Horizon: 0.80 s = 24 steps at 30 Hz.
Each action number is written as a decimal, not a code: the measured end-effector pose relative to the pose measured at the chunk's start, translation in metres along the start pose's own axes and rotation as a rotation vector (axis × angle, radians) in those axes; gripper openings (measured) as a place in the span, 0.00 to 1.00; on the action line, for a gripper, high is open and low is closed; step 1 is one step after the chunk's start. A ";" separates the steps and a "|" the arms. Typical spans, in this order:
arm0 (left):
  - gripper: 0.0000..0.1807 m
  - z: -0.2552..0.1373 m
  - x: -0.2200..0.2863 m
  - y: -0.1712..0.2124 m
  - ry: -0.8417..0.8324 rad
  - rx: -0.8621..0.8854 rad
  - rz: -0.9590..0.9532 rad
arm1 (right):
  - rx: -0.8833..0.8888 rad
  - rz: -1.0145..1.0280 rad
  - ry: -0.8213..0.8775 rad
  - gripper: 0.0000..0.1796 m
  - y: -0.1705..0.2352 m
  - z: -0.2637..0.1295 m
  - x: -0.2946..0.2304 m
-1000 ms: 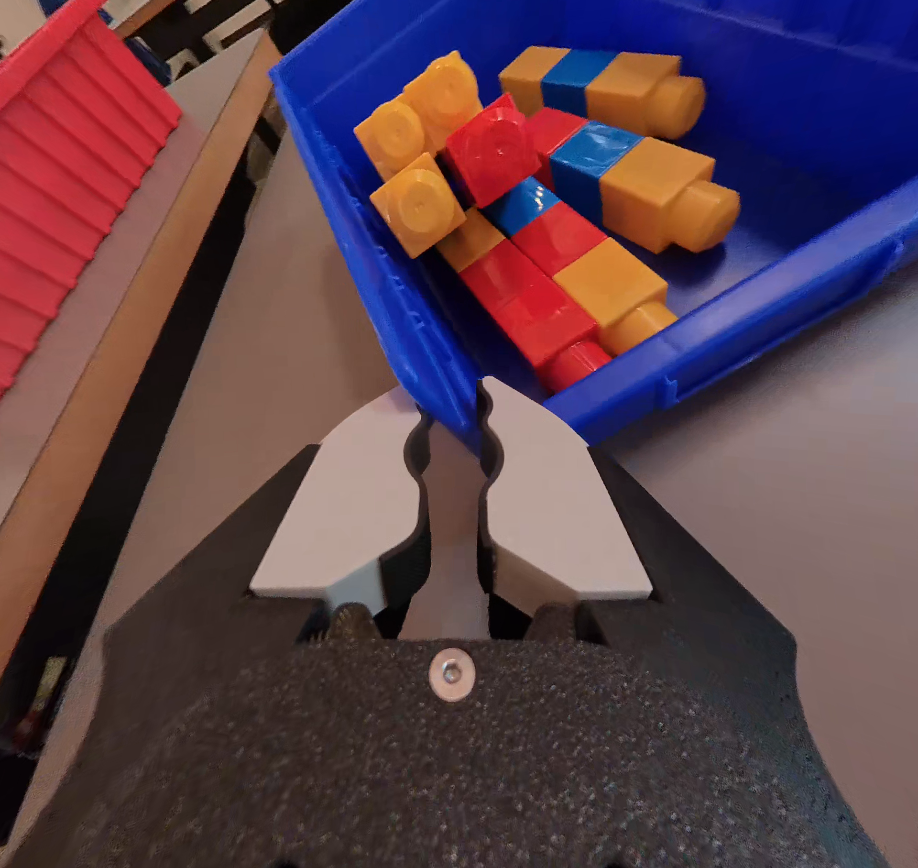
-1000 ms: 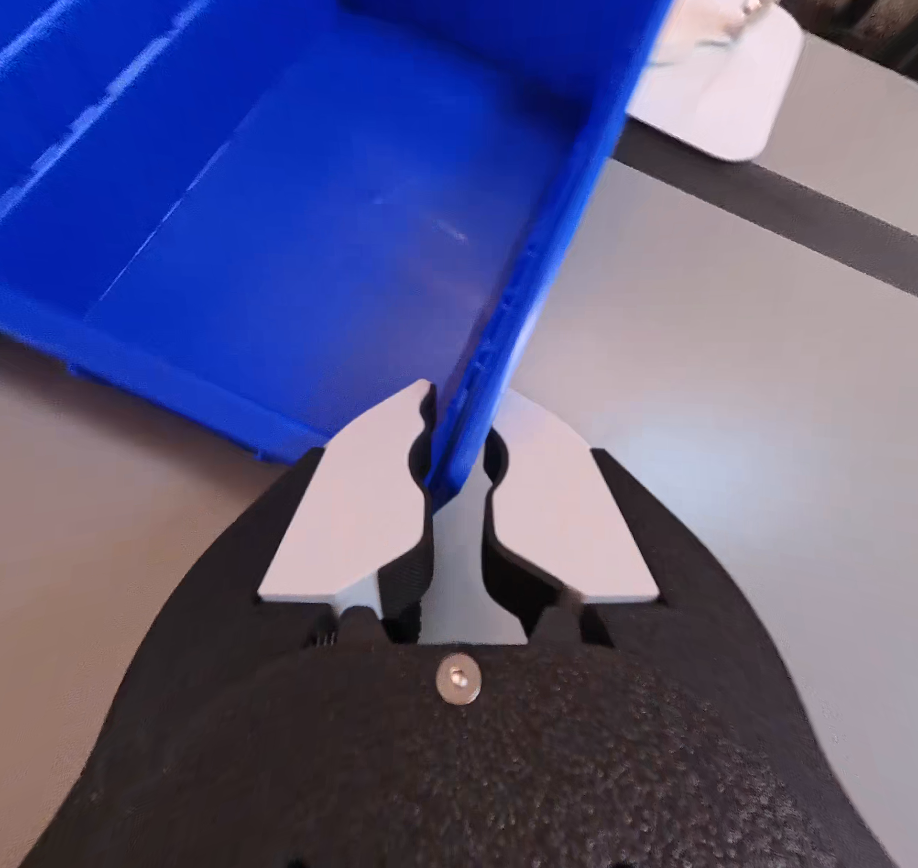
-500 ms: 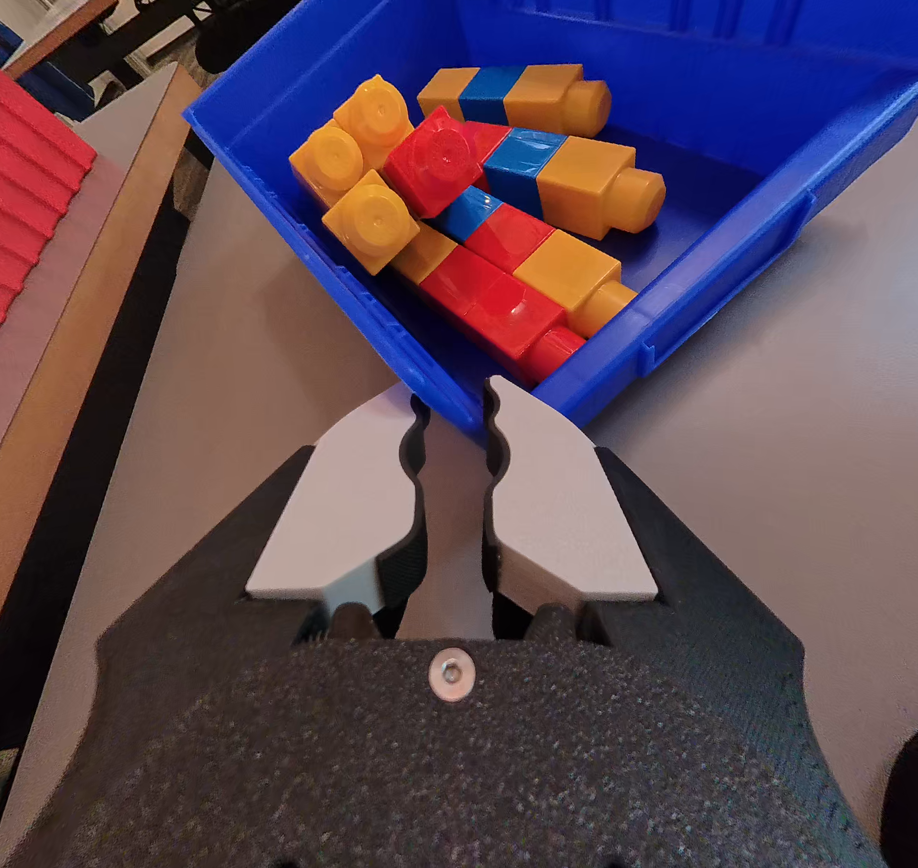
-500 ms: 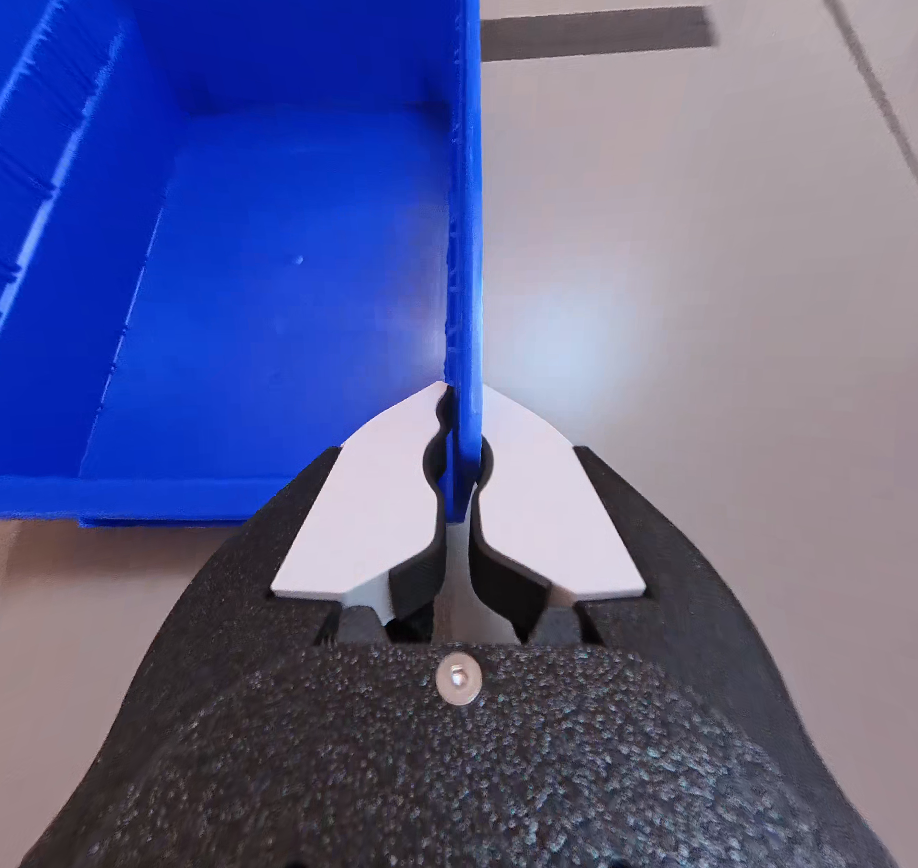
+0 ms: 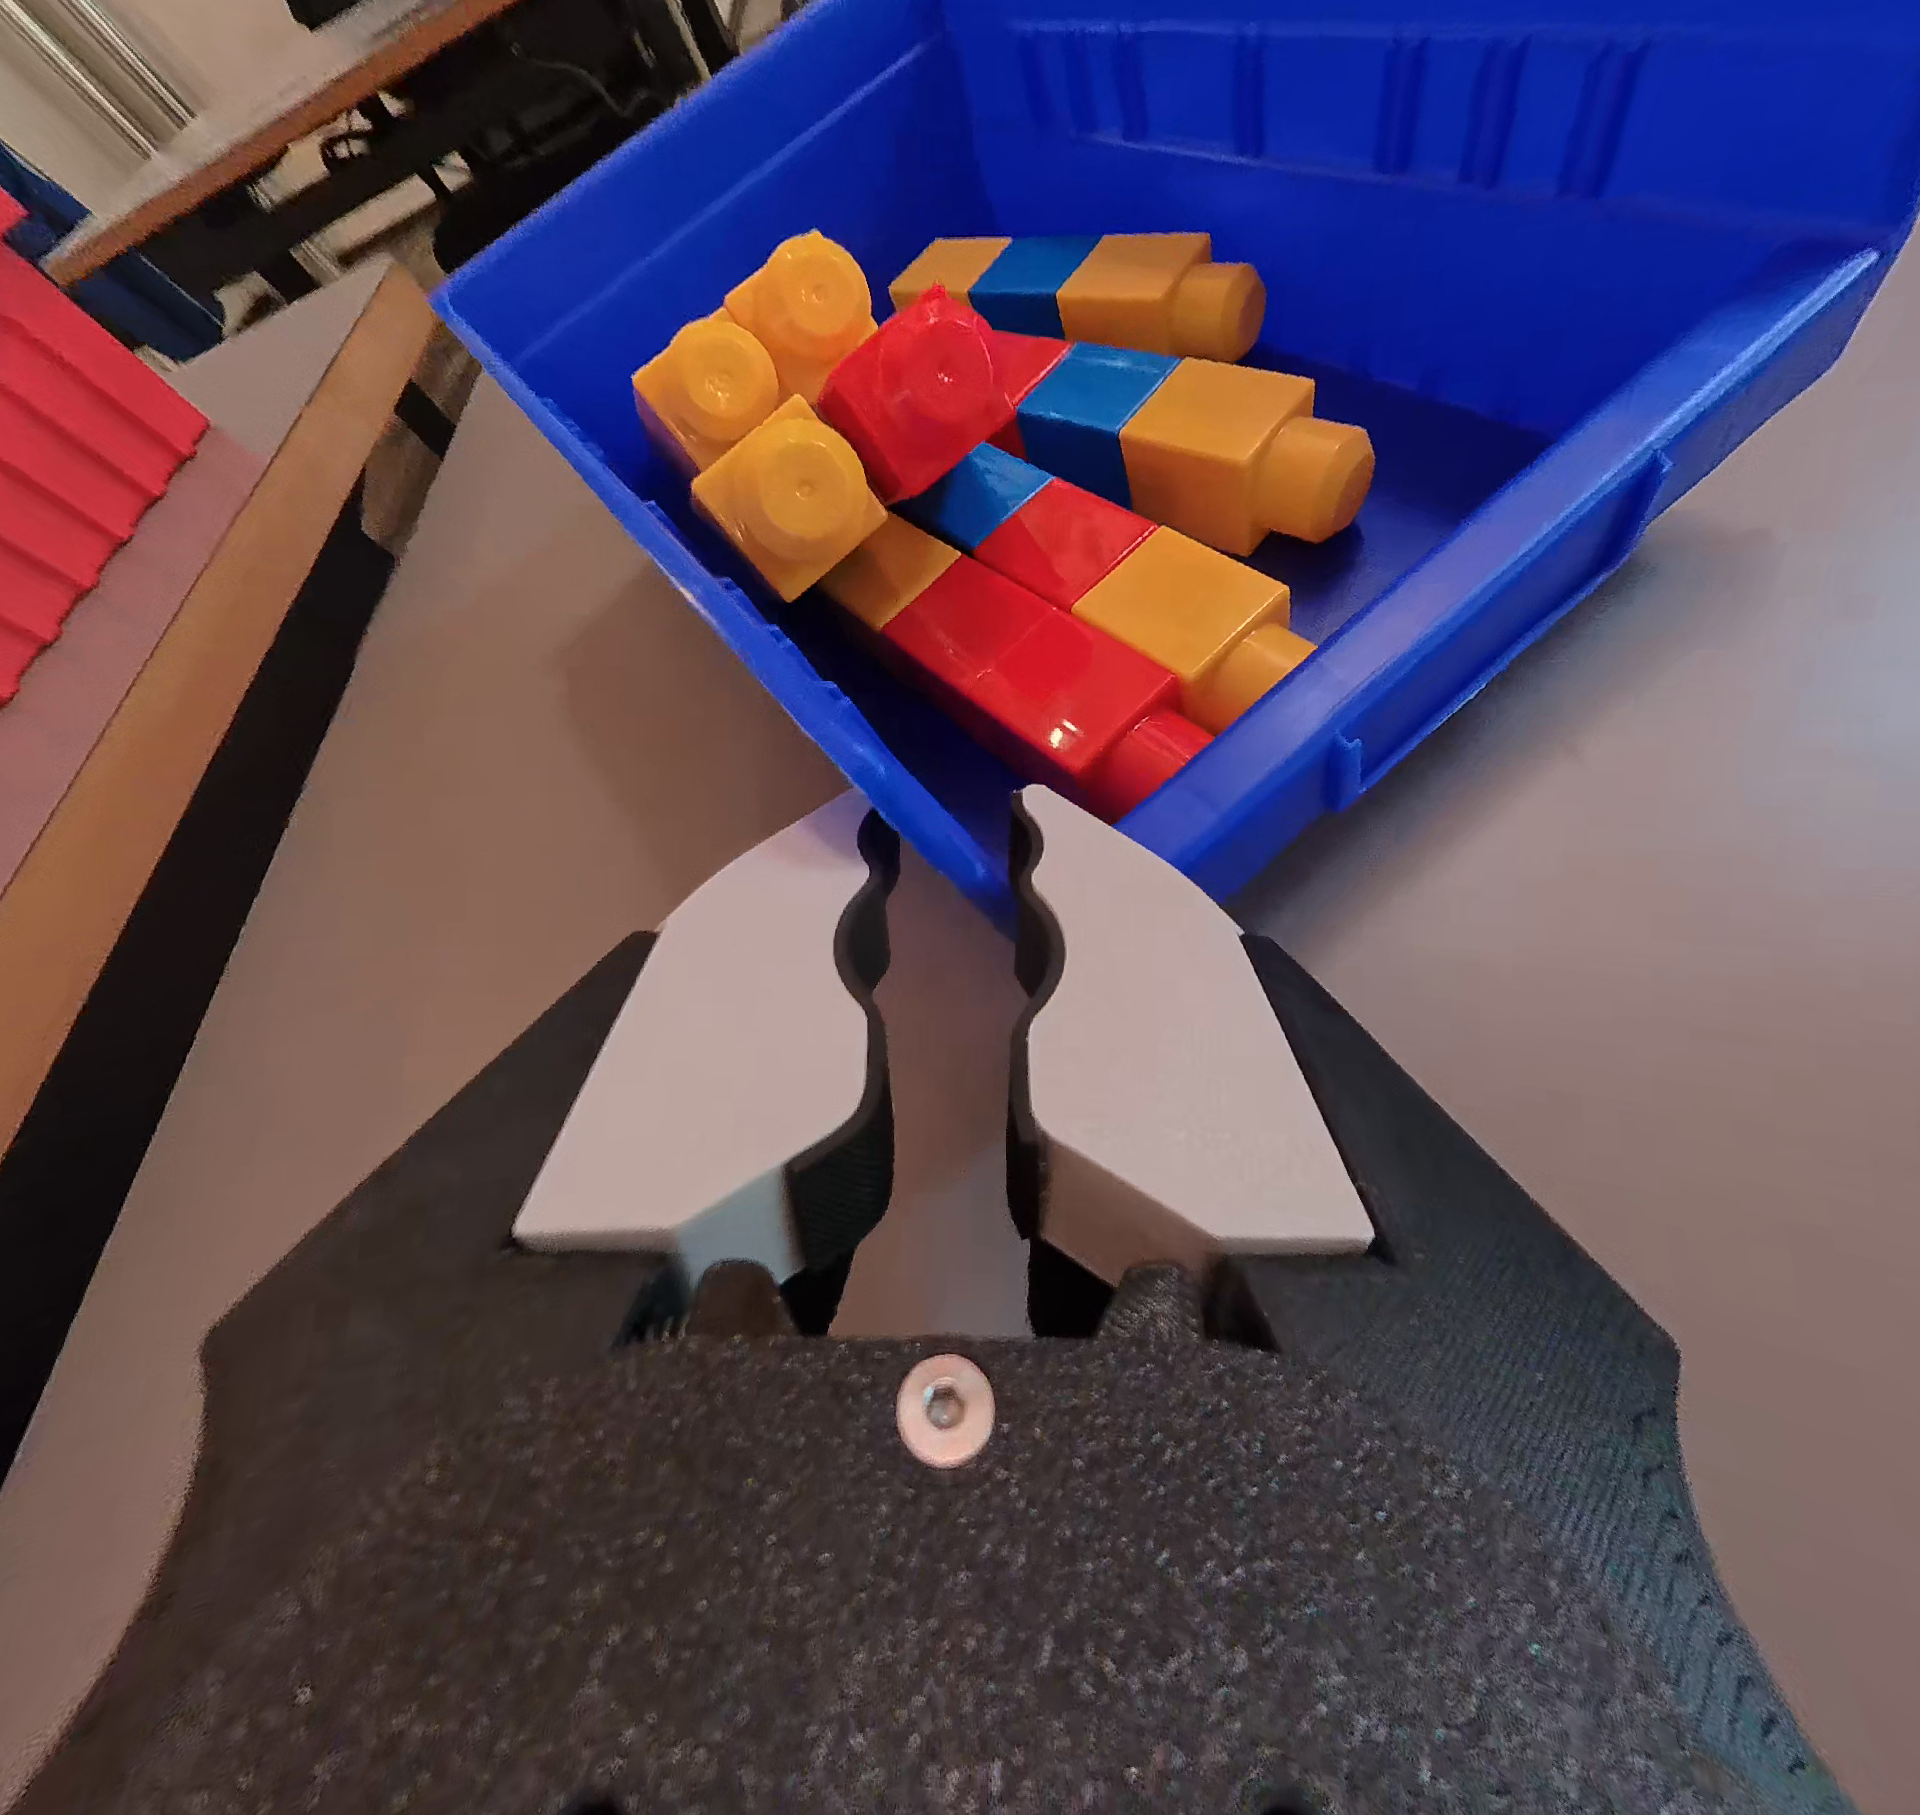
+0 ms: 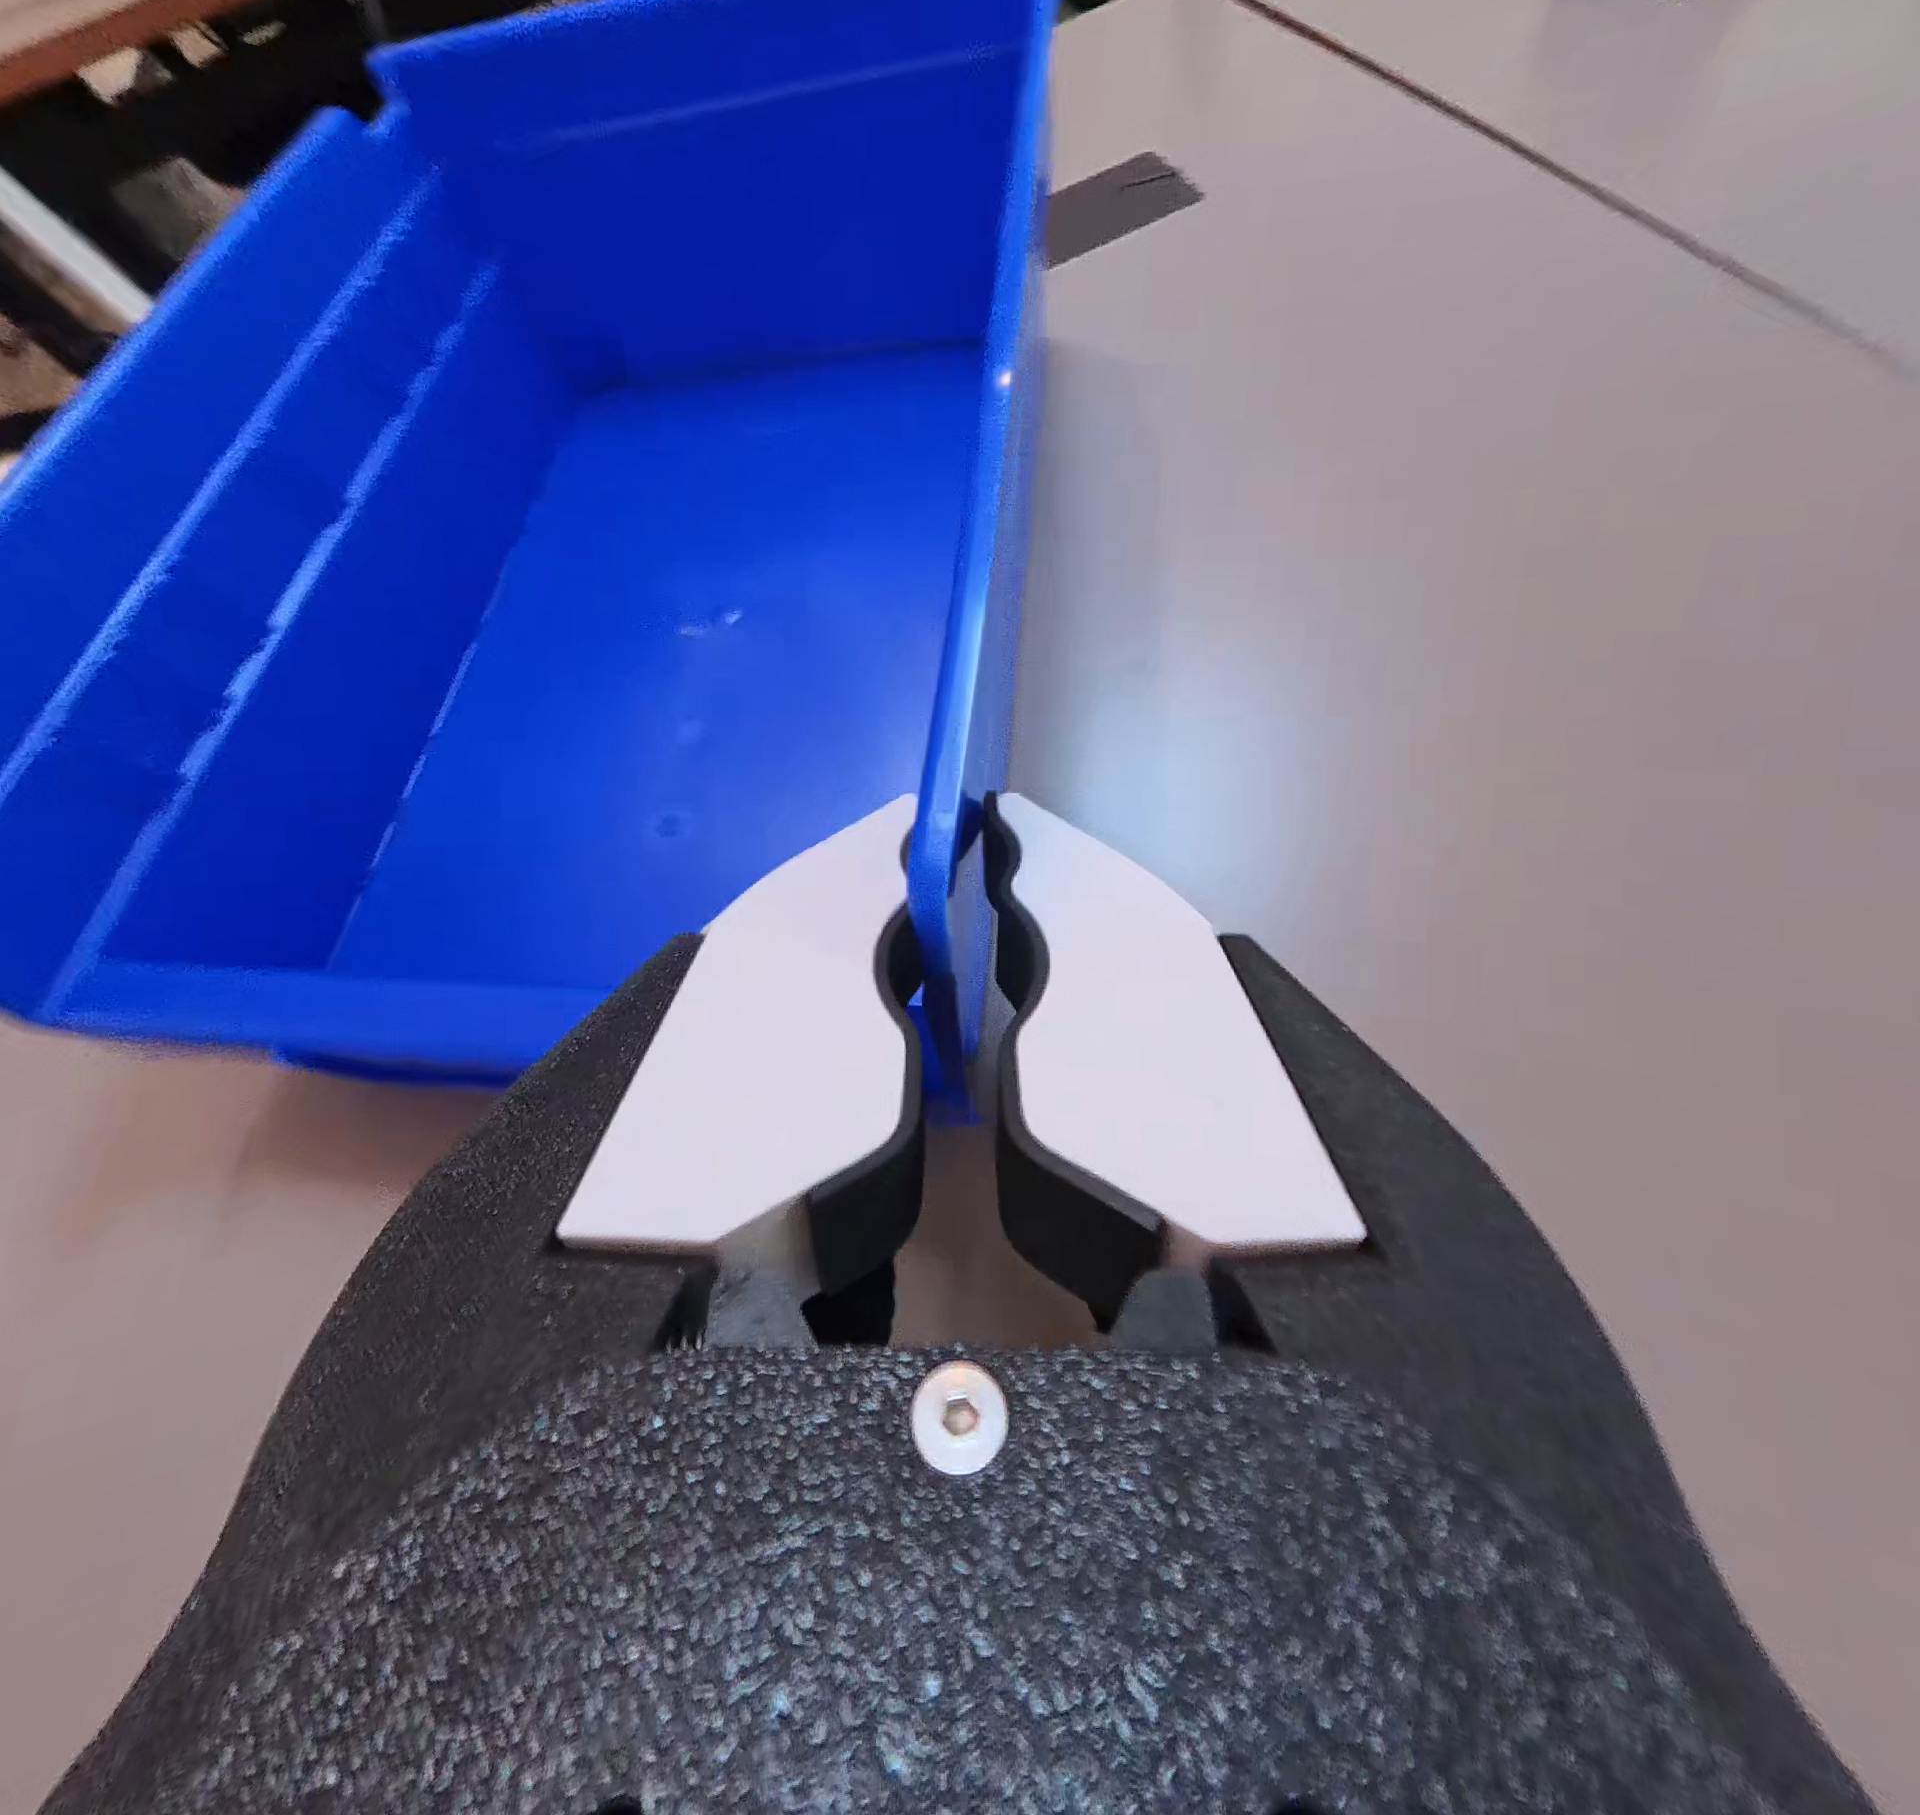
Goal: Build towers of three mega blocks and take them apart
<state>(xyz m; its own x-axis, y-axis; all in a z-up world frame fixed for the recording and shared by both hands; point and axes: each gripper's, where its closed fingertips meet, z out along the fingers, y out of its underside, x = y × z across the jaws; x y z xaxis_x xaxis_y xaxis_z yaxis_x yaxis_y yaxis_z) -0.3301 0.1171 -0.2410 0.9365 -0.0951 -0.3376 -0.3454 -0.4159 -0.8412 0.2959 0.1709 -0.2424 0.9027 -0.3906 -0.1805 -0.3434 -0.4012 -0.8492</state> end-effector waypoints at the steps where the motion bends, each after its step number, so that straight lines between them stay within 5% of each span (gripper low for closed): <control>1: 0.11 0.000 0.000 -0.001 -0.009 0.023 0.011 | 0.002 0.005 -0.023 0.07 0.003 -0.001 -0.012; 7: 0.11 -0.002 -0.006 0.000 -0.051 0.058 0.033 | 0.023 -0.069 -0.141 0.13 0.009 -0.009 -0.046; 24: 0.06 0.007 -0.040 0.008 -0.168 0.041 -0.084 | 0.030 -0.047 -0.102 0.06 0.001 -0.012 -0.001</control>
<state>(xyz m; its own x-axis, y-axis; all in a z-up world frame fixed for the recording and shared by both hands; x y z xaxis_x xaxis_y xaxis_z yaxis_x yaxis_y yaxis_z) -0.3707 0.1239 -0.2372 0.9399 0.0925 -0.3287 -0.2722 -0.3784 -0.8847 0.2919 0.1610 -0.2369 0.9399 -0.2852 -0.1881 -0.2933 -0.3914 -0.8722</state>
